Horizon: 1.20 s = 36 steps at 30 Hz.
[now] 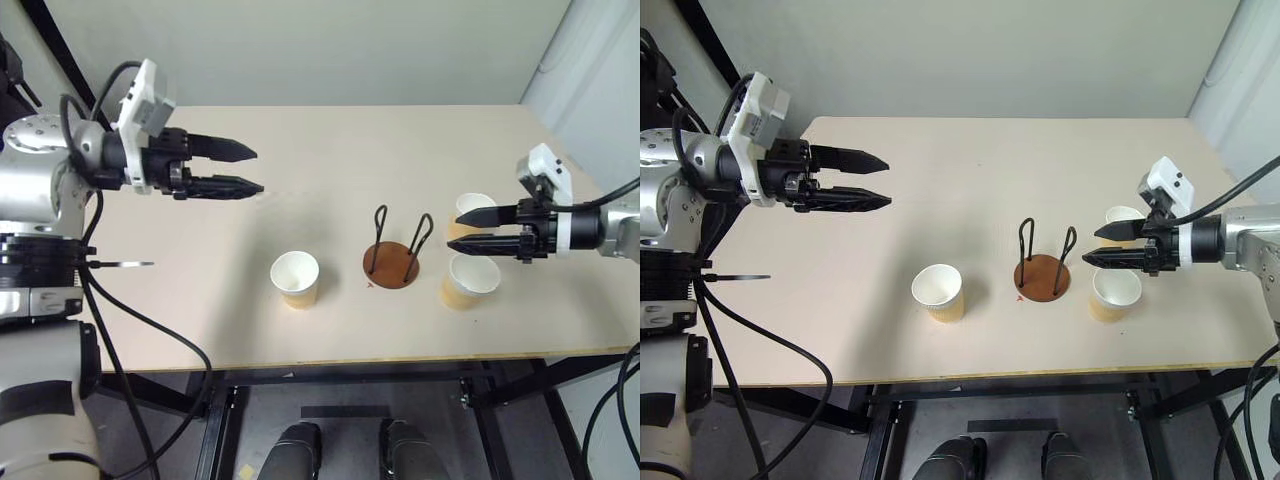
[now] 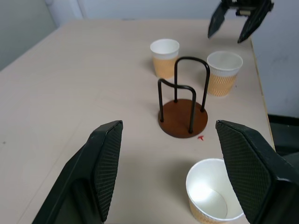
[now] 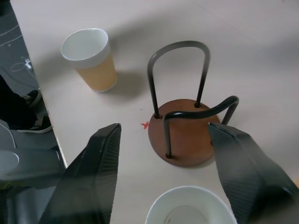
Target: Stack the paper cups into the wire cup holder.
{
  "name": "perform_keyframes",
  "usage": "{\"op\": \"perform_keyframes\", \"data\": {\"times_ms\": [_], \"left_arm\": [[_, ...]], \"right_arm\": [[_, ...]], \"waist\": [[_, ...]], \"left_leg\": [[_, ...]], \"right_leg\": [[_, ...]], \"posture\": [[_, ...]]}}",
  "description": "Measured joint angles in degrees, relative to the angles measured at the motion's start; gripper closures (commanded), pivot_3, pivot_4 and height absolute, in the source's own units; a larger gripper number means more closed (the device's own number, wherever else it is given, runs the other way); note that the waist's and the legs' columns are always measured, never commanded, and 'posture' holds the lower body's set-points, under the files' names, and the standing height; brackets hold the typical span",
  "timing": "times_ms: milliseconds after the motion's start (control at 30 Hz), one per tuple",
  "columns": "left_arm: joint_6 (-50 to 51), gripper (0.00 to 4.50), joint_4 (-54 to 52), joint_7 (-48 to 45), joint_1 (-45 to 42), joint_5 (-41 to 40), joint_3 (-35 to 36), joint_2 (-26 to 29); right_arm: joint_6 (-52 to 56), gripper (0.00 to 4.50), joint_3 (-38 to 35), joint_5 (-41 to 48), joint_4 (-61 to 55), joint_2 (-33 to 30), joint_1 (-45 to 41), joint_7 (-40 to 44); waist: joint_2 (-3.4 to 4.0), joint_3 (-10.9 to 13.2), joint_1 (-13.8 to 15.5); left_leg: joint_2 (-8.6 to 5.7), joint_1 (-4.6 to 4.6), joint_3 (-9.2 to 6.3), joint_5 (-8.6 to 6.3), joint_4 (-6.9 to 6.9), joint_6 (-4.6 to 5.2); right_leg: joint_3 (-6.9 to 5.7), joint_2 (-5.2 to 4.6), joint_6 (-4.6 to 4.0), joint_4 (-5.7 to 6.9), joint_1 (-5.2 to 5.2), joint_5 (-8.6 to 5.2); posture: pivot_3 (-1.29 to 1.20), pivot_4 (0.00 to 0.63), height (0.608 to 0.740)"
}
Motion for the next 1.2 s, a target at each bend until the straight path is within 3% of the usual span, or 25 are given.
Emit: {"op": "perform_keyframes", "data": {"times_ms": [67,367,1100,1200], "left_arm": [[-0.3,1.06,0.2,-0.2,0.3,0.0,0.3,0.4],[3.4,1.06,-8.8,1.9,10.5,-2.6,4.9,3.5],[2.6,1.06,-8.7,3.6,10.2,-2.9,6.5,5.0],[2.4,1.06,-8.4,3.6,10.1,-2.8,6.5,4.9]], "right_arm": [[-0.9,0.04,1.6,-1.4,2.1,0.7,-2.0,-0.6],[0.3,0.04,8.2,-2.0,-0.4,3.6,-1.4,-0.6],[-0.9,0.04,13.1,-8.4,2.1,13.1,-1.9,-9.4],[-0.9,0.64,13.1,-9.8,2.6,15.3,-1.7,-12.6]], "waist": [[0.0,0.0,-0.1],[0.0,0.0,-0.3],[0.0,0.0,-0.2],[0.0,0.0,-0.2]], "left_leg": [[0.02,0.04,0.0,0.0,0.0,0.0],[0.04,-0.02,0.03,-0.07,-0.02,0.06],[0.07,0.04,0.03,-0.12,0.13,0.01],[0.07,0.04,0.03,-0.12,0.13,0.01]], "right_leg": [[0.0,0.01,-0.01,0.01,0.0,0.0],[-0.07,0.02,-0.06,0.02,-0.06,-0.12],[-0.07,0.01,-0.31,0.08,-0.07,0.04],[-0.07,0.01,-0.32,0.08,-0.07,0.05]], "posture": [[0.0,0.15,0.74],[0.0,0.15,0.74],[0.0,0.15,0.74],[0.0,0.15,0.74]]}}
